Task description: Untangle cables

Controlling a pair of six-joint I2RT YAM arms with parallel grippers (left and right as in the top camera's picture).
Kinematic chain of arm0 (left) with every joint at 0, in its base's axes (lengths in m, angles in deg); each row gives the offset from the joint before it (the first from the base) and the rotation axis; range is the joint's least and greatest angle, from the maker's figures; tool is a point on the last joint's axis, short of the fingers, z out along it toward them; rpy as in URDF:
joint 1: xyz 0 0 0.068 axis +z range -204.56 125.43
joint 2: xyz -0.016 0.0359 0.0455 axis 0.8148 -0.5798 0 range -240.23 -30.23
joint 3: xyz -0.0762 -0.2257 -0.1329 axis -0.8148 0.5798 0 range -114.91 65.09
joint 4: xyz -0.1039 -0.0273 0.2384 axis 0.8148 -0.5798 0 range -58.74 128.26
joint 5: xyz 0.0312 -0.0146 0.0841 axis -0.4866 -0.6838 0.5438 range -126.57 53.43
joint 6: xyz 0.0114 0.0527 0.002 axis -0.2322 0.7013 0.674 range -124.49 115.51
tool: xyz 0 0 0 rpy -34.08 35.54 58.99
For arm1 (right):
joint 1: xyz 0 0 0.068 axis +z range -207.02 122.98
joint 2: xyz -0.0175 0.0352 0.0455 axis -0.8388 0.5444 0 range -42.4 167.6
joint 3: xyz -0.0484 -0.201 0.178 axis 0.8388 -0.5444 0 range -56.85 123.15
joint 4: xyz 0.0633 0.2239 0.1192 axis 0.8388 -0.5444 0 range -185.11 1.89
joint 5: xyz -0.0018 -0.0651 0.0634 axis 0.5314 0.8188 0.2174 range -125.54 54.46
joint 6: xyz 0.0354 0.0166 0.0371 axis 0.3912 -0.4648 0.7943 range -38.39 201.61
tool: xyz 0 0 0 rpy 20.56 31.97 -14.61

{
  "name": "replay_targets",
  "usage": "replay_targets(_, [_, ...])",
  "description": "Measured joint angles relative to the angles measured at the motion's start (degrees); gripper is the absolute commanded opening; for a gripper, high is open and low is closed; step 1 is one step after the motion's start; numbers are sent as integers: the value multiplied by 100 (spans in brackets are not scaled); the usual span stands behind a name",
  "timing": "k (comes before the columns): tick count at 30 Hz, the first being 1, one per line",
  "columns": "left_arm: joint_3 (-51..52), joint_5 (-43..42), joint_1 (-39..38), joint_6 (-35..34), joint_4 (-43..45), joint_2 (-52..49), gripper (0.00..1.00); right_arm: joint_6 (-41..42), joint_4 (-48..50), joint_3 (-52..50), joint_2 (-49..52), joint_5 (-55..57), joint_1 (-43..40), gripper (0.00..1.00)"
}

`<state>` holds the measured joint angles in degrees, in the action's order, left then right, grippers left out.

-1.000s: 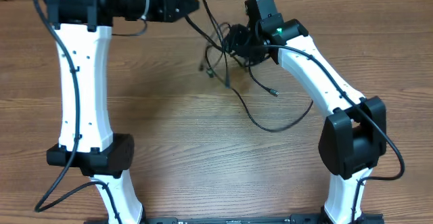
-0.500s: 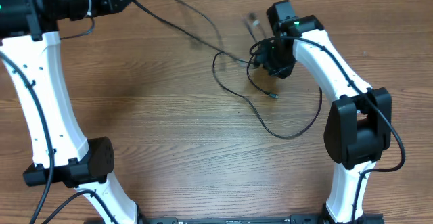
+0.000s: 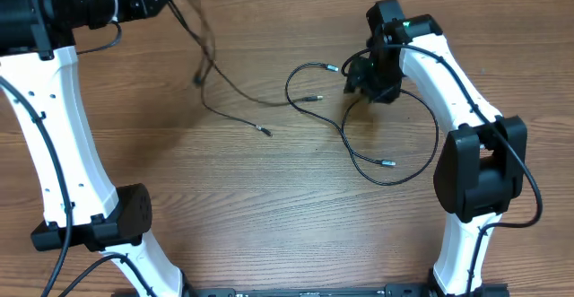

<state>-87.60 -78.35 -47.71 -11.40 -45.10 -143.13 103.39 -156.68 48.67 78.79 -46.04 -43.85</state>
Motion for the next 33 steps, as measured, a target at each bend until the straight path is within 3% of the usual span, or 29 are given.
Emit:
replay_targets(2, [0,11,-179,85,-129,0,4,-131,-74,278,-181,-131,-2,75])
replay_targets(6, [0,232,-892,153,-382,0,5,-275,-81,664,-992,-260,-76,80])
replay_targets(8, [0,420,-1351,153,-411,-15,14,-203,-48,761,-1388,-299,-236,80])
replay_targets(9, [0,520,-1576,162,-407,-39,25,-173,-46,787,-1504,-310,-321,80])
replay_targets(10, [0,610,-1781,175,-393,-72,44,-111,-59,824,-1655,-319,-490,81])
replay_targets(11, [0,741,-2116,227,-374,-175,56,-59,-105,846,-1746,-348,-706,81])
replay_targets(13, [0,933,-2522,260,-341,-389,72,-9,-212,848,-1738,-433,-1001,82])
replay_targets(20, [17,2459,-3471,284,-330,-1226,72,63,-520,848,-1665,-557,-1543,87])
replay_targets(28, [26,3237,-3171,417,-927,-1196,62,-42,-557,848,-1665,-579,-1572,89])
replay_targets(33, [345,3438,-2855,-219,-798,-1217,63,-83,-557,848,-1665,-579,-1572,90])
